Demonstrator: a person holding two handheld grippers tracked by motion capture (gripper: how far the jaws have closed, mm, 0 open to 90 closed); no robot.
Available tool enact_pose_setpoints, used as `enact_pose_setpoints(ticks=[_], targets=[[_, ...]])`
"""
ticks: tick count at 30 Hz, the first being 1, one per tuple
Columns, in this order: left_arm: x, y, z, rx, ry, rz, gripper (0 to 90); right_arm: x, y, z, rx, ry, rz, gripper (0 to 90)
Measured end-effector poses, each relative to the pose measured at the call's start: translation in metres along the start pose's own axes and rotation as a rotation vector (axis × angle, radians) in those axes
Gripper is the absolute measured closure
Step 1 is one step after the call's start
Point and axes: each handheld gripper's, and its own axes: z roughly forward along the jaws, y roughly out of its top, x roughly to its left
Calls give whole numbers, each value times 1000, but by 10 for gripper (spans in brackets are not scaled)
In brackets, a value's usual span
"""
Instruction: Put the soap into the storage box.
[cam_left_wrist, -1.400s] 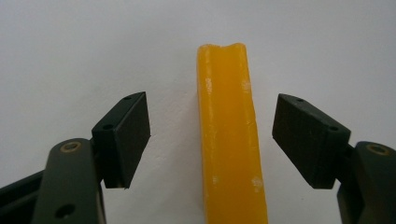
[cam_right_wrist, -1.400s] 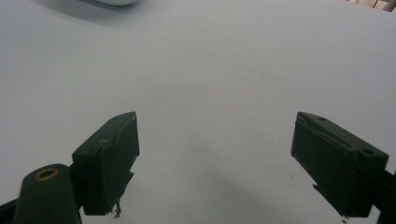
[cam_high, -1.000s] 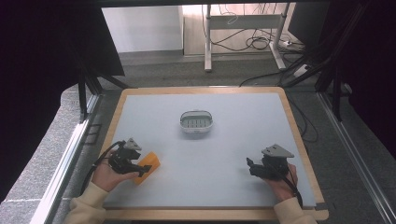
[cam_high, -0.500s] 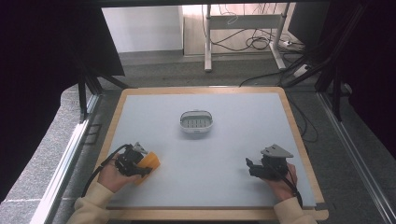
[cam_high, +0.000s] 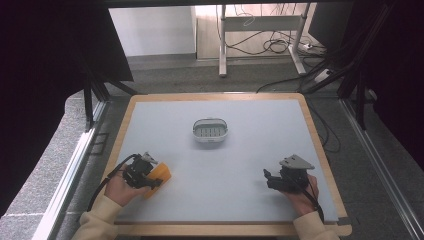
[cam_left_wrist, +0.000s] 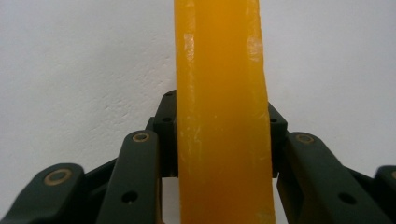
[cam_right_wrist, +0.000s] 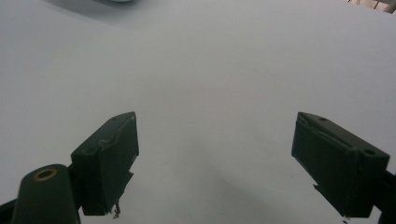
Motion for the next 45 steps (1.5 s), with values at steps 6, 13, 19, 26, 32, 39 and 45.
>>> enact_pose_setpoints(ticks=[6, 13, 19, 26, 32, 39, 45], targets=[[1, 0, -6, -24, -11, 4, 619, 0, 0, 1, 0, 1, 6, 151], [1, 2, -13, -41, -20, 14, 620, -1, -1, 1, 0, 0, 14, 151], [1, 6, -16, -52, -18, 17, 619, -1, -1, -1, -7, -4, 23, 151], [2, 10, -19, -52, -25, 14, 620, 1, -1, -2, -5, 0, 18, 152], [4, 14, -24, -68, -23, 15, 620, 2, -1, -2, 3, -5, 16, 153], [3, 24, -31, -81, -24, 37, 620, 1, -2, -1, 4, -11, 19, 153], [4, 29, -31, -91, -44, 49, 619, 1, -2, -1, 9, -11, 19, 153]])
